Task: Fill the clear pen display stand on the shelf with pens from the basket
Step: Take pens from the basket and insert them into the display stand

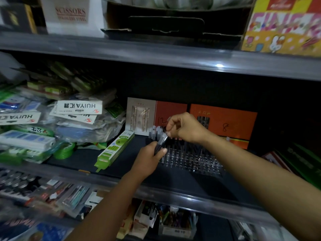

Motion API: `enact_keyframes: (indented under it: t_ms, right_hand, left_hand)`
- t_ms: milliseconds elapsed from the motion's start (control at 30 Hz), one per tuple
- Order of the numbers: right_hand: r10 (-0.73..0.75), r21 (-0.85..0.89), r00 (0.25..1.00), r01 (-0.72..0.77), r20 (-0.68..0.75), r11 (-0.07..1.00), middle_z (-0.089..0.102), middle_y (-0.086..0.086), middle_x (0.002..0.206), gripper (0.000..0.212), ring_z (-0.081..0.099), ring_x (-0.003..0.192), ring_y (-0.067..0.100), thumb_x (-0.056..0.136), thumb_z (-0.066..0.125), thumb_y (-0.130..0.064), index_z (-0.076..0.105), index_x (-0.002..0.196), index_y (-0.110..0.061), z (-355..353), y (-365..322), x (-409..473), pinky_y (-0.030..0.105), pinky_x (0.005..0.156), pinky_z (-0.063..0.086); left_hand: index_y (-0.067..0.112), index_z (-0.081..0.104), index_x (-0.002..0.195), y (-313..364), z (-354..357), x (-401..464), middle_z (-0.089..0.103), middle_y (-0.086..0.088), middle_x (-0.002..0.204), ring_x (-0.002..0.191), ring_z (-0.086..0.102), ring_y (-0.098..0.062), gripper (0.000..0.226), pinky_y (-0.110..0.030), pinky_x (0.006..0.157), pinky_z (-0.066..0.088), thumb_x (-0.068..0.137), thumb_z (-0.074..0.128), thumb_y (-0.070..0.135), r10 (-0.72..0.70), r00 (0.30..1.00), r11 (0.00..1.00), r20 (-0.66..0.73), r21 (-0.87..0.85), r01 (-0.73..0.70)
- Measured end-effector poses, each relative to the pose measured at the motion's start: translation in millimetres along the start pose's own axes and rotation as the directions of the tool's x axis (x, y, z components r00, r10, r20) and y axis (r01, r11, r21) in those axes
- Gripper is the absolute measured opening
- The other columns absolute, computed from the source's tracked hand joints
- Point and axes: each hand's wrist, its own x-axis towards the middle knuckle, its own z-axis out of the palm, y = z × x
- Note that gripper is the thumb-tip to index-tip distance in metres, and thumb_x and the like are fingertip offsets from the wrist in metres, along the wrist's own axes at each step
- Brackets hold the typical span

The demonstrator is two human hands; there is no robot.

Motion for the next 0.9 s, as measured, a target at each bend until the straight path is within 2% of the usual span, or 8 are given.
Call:
enact_keyframes:
  t_ms: [67,167,333,433,567,733,833,900]
  right_hand:
    - [-0.003,-0.009,1.0,0.003,-0.011,1.0,0.064,-0.004,0.066,0.008,0.057,0.052,-0.005,0.08,0.072,0.003,0.069,0.081,-0.005,-2,-3,-2,0.011,0.053,0.045]
    - [0.015,-0.01,0.999,-0.015,-0.038,1.0,0.065,0.004,0.068,0.009,0.059,0.057,0.011,0.081,0.072,-0.001,0.068,0.079,-0.009,-7,-7,-4,0.023,0.055,0.05]
    - [0.043,0.053,0.993,-0.037,-0.114,0.998,0.062,0.009,0.071,0.013,0.054,0.064,0.02,0.082,0.069,0.001,0.067,0.076,-0.01,-27,-5,-3,0.032,0.062,0.045]
    - [0.046,0.041,0.979,-0.038,-0.198,0.998,0.062,0.005,0.072,0.021,0.055,0.067,0.014,0.079,0.069,0.003,0.066,0.071,-0.016,-43,-4,1,0.029,0.067,0.045]
    - [0.049,-0.07,0.973,-0.066,-0.226,0.995,0.06,-0.004,0.068,0.014,0.053,0.061,0.004,0.08,0.067,0.002,0.068,0.078,-0.012,-51,-1,4,0.011,0.055,0.044]
    - [-0.022,-0.256,0.981,-0.029,-0.194,0.966,0.069,0.005,0.083,0.008,0.064,0.078,0.015,0.081,0.065,0.002,0.07,0.084,-0.003,-39,3,7,0.027,0.073,0.052]
    - [-0.038,-0.303,0.987,-0.011,-0.153,0.953,0.069,0.009,0.083,0.007,0.066,0.075,0.022,0.083,0.063,0.001,0.067,0.084,-0.004,-29,6,11,0.032,0.066,0.055]
    - [-0.039,-0.322,0.991,-0.005,-0.132,0.947,0.068,0.009,0.081,0.008,0.065,0.067,0.022,0.084,0.062,0.003,0.065,0.085,-0.004,-23,9,15,0.028,0.057,0.054]
  left_hand:
    - [0.026,0.041,0.065,4,-1,-1,0.045,0.009,0.058,0.053,0.043,-0.001,0.032,-0.011,0.05,0.034,0.092,0.057,0.024,0.005,1.0,1.0,0.007,-0.018,-0.005]
    - [0.026,0.044,0.067,5,-4,-3,0.048,0.009,0.059,0.052,0.045,0.001,0.028,-0.01,0.051,0.034,0.092,0.057,0.026,0.007,1.0,0.999,0.028,-0.033,-0.006]
    - [0.016,0.049,0.071,-10,-10,-5,0.051,0.004,0.063,0.058,0.046,-0.007,0.027,-0.017,0.054,0.033,0.092,0.057,0.032,-0.006,0.998,0.999,0.065,0.032,0.004]
    - [0.021,0.047,0.069,-19,-13,-7,0.047,0.007,0.061,0.056,0.043,-0.004,0.027,-0.014,0.05,0.032,0.093,0.056,0.031,-0.023,0.998,0.998,0.059,0.064,0.019]
    - [0.006,0.053,0.081,-26,-15,-5,0.053,0.0,0.067,0.062,0.049,-0.011,0.03,-0.024,0.057,0.035,0.094,0.053,0.032,-0.056,0.996,0.994,0.063,0.101,0.049]
    - [0.009,0.048,0.075,-27,-13,-3,0.047,-0.001,0.063,0.059,0.044,-0.014,0.031,-0.028,0.057,0.033,0.095,0.051,0.032,-0.039,0.998,0.996,0.056,0.079,0.035]
    - [0.016,0.044,0.07,-29,-12,-2,0.043,0.002,0.059,0.056,0.04,-0.012,0.031,-0.029,0.057,0.033,0.095,0.05,0.032,-0.038,0.998,0.997,0.054,0.076,0.034]
    - [0.01,0.049,0.076,-30,-13,-1,0.044,-0.001,0.06,0.057,0.042,-0.015,0.031,-0.031,0.058,0.034,0.095,0.049,0.034,-0.04,0.998,0.997,0.056,0.075,0.036]
